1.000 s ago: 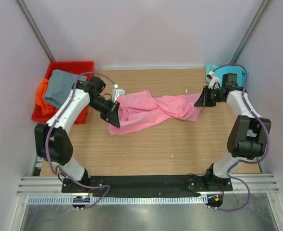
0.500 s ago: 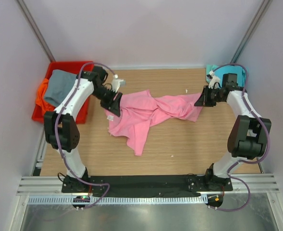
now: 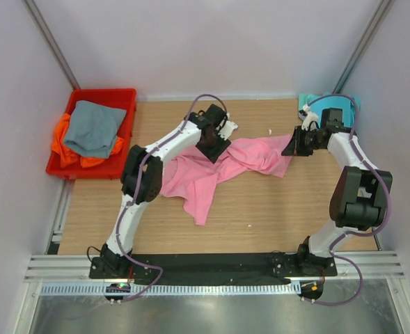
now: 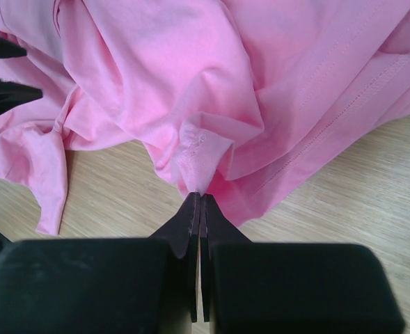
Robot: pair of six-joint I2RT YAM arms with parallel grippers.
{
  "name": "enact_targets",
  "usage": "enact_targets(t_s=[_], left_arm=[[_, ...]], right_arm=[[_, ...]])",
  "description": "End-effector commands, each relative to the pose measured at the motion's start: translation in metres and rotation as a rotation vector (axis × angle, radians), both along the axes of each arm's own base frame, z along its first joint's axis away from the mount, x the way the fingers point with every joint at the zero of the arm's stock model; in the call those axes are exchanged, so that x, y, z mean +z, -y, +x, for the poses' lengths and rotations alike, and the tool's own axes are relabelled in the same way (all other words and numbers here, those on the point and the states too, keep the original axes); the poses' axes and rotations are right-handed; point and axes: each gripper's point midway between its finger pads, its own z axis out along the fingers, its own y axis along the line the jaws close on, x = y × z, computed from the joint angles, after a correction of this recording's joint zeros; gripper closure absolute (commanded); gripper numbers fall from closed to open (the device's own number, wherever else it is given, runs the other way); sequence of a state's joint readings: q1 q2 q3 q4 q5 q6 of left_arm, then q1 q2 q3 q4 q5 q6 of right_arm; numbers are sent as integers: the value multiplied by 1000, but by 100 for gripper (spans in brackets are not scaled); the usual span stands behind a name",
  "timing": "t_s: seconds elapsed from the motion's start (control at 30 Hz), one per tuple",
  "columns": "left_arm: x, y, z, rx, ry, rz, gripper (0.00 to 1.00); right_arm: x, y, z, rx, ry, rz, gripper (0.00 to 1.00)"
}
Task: Fold and stack the t-shirts
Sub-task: Flatten the tshirt out
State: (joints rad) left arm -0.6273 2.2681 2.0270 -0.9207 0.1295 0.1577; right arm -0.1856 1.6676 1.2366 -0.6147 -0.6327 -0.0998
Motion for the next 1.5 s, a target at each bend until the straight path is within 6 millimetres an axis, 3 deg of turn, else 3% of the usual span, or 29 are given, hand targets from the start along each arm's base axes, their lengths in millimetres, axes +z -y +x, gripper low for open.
enact_targets(t_s=[0.0,0.23,0.43,0.7,0.87,1.13,1.47], left_arm=[[17,12,48,104,227,41,48],[13,24,77,130,356,101,47],[4,39,58,88,330,114,47],[23,65,22,35,342,97,49],[24,75,13,6,356,102,49],[11,74,28,18,409,166,49],[25,76,35,22,449,162,50]], right_arm=[[7,3,5,1,48,-14,99],[3,1,1,10,36,-7,99],[-2,1,2,13,19,2,99],[-5,1,3,18,14,0,99],[-6,1,3,19,9,2,98],[-3,0,1,22,16,1,99],[-4,0,1,24,10,6,99]])
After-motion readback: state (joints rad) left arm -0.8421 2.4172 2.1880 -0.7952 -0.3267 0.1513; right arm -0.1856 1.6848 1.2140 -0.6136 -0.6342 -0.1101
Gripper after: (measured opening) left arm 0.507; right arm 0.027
